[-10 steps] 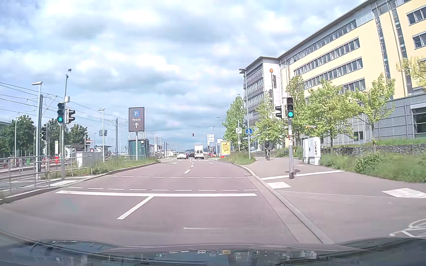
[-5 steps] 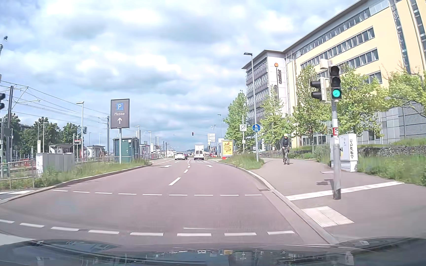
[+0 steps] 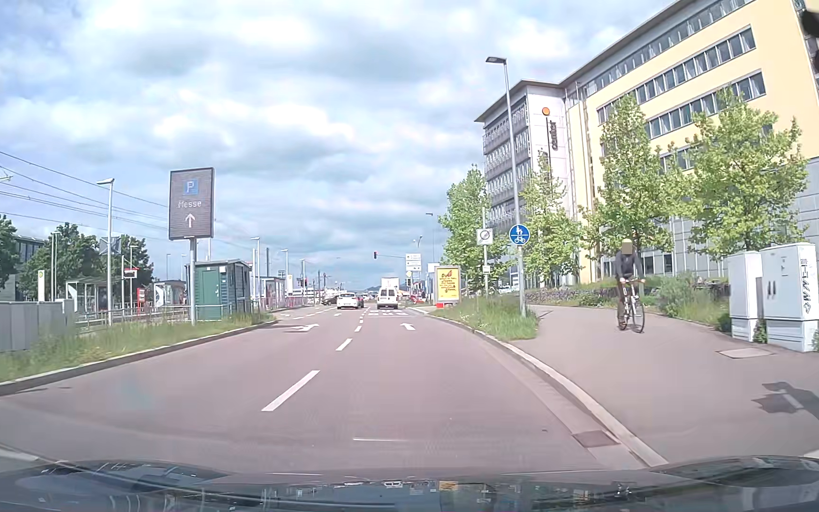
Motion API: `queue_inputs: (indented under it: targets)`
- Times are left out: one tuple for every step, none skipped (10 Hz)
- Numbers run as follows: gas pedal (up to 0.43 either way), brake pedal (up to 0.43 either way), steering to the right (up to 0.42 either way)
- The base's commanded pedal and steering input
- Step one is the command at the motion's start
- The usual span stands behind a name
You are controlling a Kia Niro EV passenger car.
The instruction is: Follow the waypoints while adhering to traffic rules and regulations
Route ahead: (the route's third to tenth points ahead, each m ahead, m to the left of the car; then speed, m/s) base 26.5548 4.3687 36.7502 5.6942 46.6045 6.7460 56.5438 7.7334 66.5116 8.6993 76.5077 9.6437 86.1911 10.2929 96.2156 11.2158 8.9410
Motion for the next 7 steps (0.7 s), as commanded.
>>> queue_inputs:
  targets:
    - [0.0, 0.0, -0.02]
    - [0.0, 0.0, -0.019]
    - [0.0, 0.0, -0.019]
    - [0.0, 0.0, -0.019]
    - [0.0, 0.0, -0.019]
    - [0.0, 0.0, -0.02]
    - [0.0, 0.0, -0.019]
